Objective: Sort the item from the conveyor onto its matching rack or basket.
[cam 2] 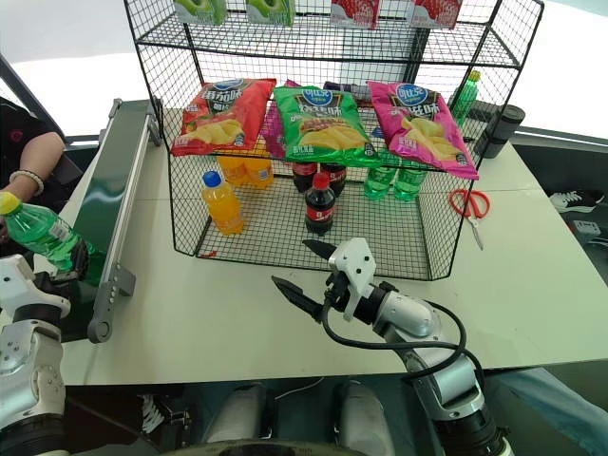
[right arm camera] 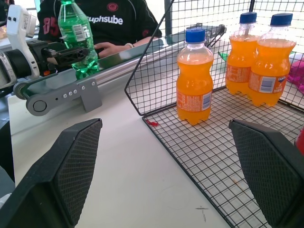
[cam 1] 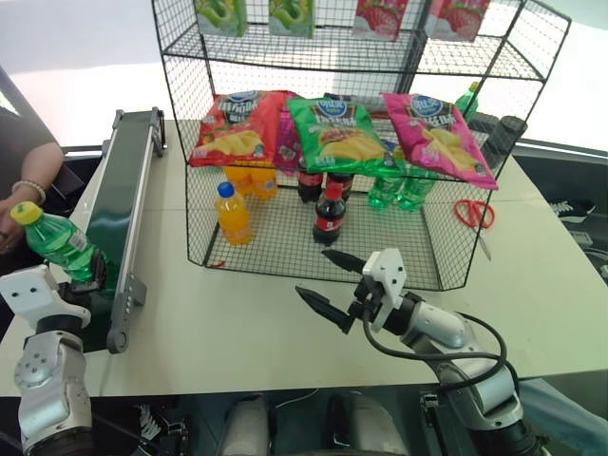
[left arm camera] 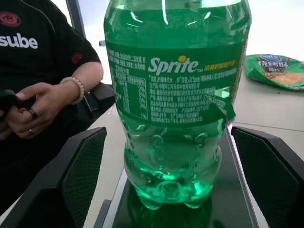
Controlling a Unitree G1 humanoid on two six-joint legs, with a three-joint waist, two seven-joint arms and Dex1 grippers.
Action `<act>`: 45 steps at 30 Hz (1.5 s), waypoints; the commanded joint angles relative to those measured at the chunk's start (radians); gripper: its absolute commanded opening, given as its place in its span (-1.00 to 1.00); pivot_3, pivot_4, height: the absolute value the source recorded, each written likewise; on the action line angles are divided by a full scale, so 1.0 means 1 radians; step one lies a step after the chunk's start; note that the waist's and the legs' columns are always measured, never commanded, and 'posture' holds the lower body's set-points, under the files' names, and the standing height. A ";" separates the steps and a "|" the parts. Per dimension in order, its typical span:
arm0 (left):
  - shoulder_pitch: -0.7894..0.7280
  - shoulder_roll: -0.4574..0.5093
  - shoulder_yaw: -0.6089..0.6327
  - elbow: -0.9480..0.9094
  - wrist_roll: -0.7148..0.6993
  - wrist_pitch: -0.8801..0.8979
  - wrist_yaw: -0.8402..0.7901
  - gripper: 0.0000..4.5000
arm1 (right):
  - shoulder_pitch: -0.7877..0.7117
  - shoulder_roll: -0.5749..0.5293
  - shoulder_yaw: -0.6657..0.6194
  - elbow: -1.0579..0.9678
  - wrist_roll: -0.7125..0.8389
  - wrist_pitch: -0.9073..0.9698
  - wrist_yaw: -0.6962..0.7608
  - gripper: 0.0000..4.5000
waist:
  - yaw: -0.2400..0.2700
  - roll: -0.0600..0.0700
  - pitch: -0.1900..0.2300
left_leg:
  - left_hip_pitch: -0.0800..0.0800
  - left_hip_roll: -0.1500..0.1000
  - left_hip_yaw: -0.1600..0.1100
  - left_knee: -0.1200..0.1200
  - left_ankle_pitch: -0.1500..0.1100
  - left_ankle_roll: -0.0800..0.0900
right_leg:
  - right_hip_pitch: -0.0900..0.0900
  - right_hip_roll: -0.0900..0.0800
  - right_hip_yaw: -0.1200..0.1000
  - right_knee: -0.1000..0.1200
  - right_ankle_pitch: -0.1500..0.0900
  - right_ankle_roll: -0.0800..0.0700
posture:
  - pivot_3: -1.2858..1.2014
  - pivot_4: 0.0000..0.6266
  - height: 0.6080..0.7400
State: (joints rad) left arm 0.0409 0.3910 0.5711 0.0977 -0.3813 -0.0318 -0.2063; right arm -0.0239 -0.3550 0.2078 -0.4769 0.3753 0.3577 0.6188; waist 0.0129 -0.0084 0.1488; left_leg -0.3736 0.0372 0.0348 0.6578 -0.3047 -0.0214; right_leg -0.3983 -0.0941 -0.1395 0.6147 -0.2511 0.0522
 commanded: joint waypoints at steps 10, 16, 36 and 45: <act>-0.006 0.011 0.015 -0.040 0.010 -0.031 0.013 0.16 | -0.019 0.007 -0.011 -0.019 0.011 -0.020 0.009 1.00 | 0.001 0.000 0.000 | 0.000 0.000 0.000 -0.001 0.000 0.000 | 0.000 0.000 0.000 0.000 0.000 0.000 | 0.03 -0.52 0.93; -0.020 0.048 0.010 -0.131 -0.020 -0.021 -0.035 0.16 | -0.027 -0.003 -0.041 -0.016 0.008 -0.030 0.005 1.00 | 0.001 -0.004 0.002 | -0.001 0.000 0.000 -0.001 0.000 0.000 | -0.001 0.000 0.000 0.000 0.000 0.000 | 0.03 -0.52 0.93; -0.117 0.186 -0.535 -0.447 -0.133 0.218 -0.620 0.16 | -0.179 -0.114 -0.129 -0.094 0.208 0.164 0.062 1.00 | 0.002 -0.003 0.007 | 0.000 -0.002 0.000 -0.009 0.000 0.000 | -0.002 0.004 0.000 -0.002 0.000 -0.001 | 0.03 -0.52 0.93; -0.326 0.083 -0.726 -0.266 -0.049 0.104 -0.826 0.16 | -0.198 -0.058 -0.098 -0.098 0.200 0.192 0.005 1.00 | 0.001 -0.003 0.007 | 0.000 -0.004 0.001 -0.008 0.000 0.000 | -0.002 0.005 0.001 -0.002 0.000 0.000 | 0.03 -0.52 0.93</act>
State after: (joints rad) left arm -0.2580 0.4862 -0.1441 -0.1569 -0.4328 0.1280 -0.9933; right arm -0.2135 -0.4175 0.1143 -0.5442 0.5640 0.5492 0.6340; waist 0.0138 -0.0110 0.1562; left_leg -0.3734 0.0331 0.0356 0.6502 -0.3043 -0.0212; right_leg -0.3998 -0.0888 -0.1387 0.6133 -0.2510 0.0522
